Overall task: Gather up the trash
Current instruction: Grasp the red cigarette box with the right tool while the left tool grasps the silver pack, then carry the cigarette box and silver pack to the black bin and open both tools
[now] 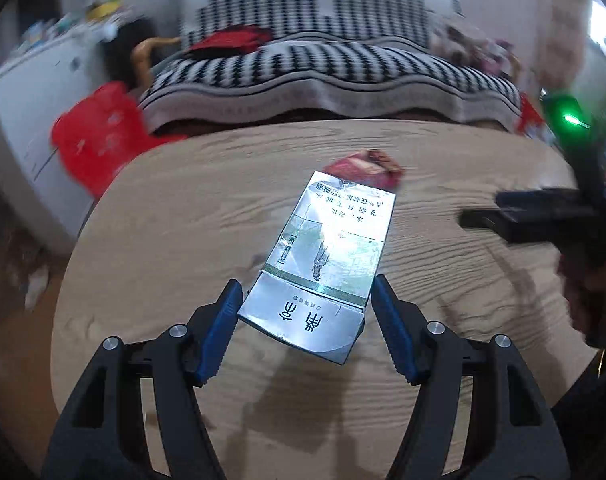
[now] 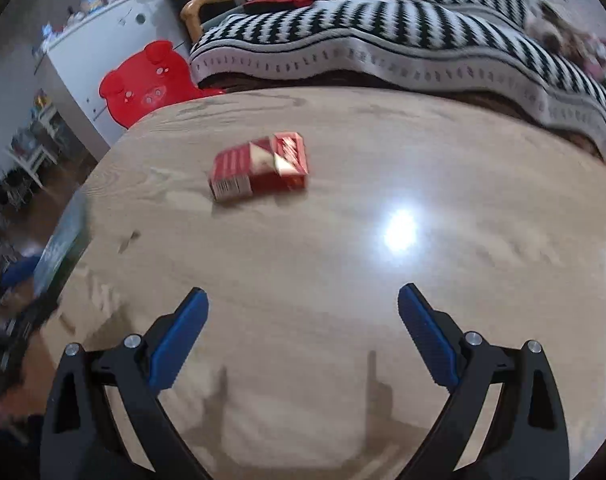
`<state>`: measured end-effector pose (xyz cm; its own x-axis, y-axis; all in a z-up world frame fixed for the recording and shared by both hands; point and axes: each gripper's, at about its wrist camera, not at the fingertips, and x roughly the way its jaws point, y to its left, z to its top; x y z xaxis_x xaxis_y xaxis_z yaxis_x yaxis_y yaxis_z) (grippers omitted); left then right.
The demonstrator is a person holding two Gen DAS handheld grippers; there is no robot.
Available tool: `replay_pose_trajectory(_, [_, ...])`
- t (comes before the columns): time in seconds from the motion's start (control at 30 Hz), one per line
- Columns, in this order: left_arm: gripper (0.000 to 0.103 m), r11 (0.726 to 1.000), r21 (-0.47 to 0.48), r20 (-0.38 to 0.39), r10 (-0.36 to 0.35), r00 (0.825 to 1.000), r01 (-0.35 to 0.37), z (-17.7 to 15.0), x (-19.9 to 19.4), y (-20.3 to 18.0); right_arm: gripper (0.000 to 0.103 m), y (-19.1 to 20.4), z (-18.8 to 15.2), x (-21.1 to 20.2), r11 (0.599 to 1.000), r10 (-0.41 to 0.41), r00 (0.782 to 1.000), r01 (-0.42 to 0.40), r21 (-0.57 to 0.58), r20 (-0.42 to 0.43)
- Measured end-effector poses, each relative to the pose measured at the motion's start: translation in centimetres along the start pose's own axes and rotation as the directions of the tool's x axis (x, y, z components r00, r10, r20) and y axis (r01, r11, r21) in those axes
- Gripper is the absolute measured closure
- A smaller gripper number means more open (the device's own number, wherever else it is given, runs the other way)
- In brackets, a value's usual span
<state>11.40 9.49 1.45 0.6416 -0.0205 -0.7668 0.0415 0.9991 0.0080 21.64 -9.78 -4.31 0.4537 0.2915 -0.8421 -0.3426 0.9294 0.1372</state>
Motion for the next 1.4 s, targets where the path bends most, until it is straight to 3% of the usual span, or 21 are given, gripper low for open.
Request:
replay_pose_trajectory(0.17, [0.038,0.998,-0.066,-0.027,-0.001,1.000,-0.001,-0.2,1.6,1.9,0.010,3.5,4.3,5.7,0.992,-0.061,0.997,0.056,-0.109,-0.039])
replay_pose_trajectory(0.43, [0.038,0.993,-0.112,-0.034,-0.036,0.999,0.031,0.2,2.7,3.1,0.009,4.7,7.7,11.4,0.993,-0.067,0.995,0.059,-0.107,-0.078])
replay_pose_trajectory(0.8, [0.038,0.995,-0.092,-0.044,-0.040,0.998,0.036,0.3,3.2,2.2,0.007,3.9,10.5,12.8,0.979,-0.049,0.997,0.037,-0.201,-0.053])
replay_pose_trajectory(0.93, [0.038,0.996,-0.085,-0.051,-0.041,0.998,0.036,0.8,3.9,2.0,0.009,2.8,11.0,13.3,0.989,0.012,0.998,-0.021,-0.147,-0.061])
replay_pose_trajectory(1.0, [0.038,0.996,-0.078,-0.056,-0.042,0.998,0.038,0.8,4.2,1.7,0.017,2.8,10.8,13.0,0.987,0.008,0.999,-0.014,-0.159,-0.034])
replay_pose_trajectory(1.2, [0.038,0.997,-0.068,-0.055,-0.045,0.997,0.041,1.0,4.2,1.0,0.018,2.5,8.5,10.5,0.989,0.006,1.000,-0.009,-0.145,-0.023])
replay_pose_trajectory(1.4, [0.038,0.996,-0.056,-0.044,-0.074,0.996,0.071,1.1,3.4,-0.4,0.018,-0.6,2.4,1.1,0.990,-0.020,0.999,0.024,-0.139,0.030])
